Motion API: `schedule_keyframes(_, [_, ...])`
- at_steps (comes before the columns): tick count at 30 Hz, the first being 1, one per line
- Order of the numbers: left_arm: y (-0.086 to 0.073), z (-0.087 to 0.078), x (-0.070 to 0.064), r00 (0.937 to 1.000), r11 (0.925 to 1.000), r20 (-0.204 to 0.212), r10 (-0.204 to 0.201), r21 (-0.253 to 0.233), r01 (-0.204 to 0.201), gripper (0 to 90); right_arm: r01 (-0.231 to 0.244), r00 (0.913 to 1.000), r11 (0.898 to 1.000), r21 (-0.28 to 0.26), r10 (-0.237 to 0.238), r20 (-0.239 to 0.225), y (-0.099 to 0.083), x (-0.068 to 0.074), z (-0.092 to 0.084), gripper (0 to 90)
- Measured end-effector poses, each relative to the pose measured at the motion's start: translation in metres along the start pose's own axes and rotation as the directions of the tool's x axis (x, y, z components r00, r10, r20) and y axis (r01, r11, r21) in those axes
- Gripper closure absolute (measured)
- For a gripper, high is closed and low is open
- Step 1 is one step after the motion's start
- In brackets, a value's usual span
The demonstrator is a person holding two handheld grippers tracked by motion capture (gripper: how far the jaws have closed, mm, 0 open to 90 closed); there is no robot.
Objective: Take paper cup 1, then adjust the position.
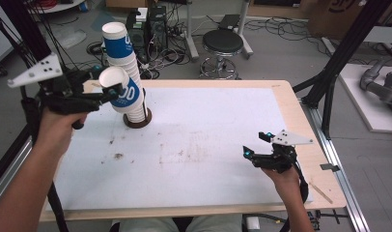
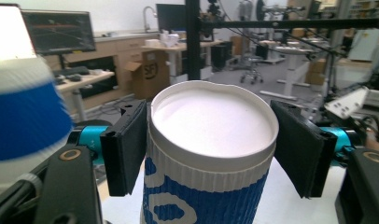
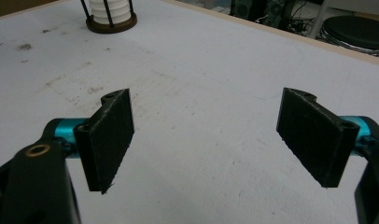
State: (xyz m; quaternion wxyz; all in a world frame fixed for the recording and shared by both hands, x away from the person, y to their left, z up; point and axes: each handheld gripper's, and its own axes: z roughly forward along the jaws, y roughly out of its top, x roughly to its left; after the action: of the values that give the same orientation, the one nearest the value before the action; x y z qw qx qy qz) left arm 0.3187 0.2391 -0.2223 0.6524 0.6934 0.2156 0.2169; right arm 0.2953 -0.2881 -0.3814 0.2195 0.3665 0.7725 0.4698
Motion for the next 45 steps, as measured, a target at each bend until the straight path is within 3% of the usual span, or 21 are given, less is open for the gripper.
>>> schedule_keyframes(6, [-0.035,0.012,-0.014,0.9999,0.9993,0.001,0.015,0.033,-0.015,30.5,0.011,0.9999,1.000,0.005,-0.011,-0.006,0.000,0.001,0.003,19.3])
schedule_keyframes(11, [-0.062,0.023,-0.023,0.9999,0.9987,0.013,-0.005,0.050,0.004,30.4,0.019,0.9997,1.000,0.011,-0.018,-0.018,-0.001,0.003,0.006,19.3])
schedule_keyframes(19, [-0.093,0.037,-0.035,0.9998,0.9954,0.020,0.001,0.096,-0.003,30.4,0.024,0.9995,1.000,0.003,-0.024,-0.021,-0.002,0.004,0.006,19.3])
schedule_keyframes(24, [-0.110,0.045,-0.040,0.9994,0.9938,0.029,-0.018,0.110,0.015,30.4,0.024,0.9994,1.000,-0.004,-0.024,-0.025,-0.003,0.005,0.008,19.4])
schedule_keyframes(31, [-0.123,0.050,-0.045,0.9984,0.9904,0.054,-0.014,0.138,0.007,30.4,0.028,0.9990,1.000,-0.001,-0.028,-0.035,-0.003,0.007,0.011,19.4])
schedule_keyframes(34, [-0.128,0.049,-0.045,0.9981,0.9918,0.055,-0.030,0.126,0.023,30.4,0.025,0.9989,1.000,-0.003,-0.026,-0.039,-0.003,0.008,0.009,19.4])
schedule_keyframes(41, [-0.128,0.053,-0.044,0.9966,0.9920,0.073,-0.039,0.122,0.030,30.4,0.018,0.9987,1.000,-0.023,-0.019,-0.047,-0.004,0.012,0.005,19.3])
schedule_keyframes(45, [-0.129,0.055,-0.044,0.9952,0.9923,0.085,-0.049,0.118,0.039,30.4,0.013,0.9979,1.000,-0.008,-0.013,-0.063,-0.004,0.014,0.007,19.3])
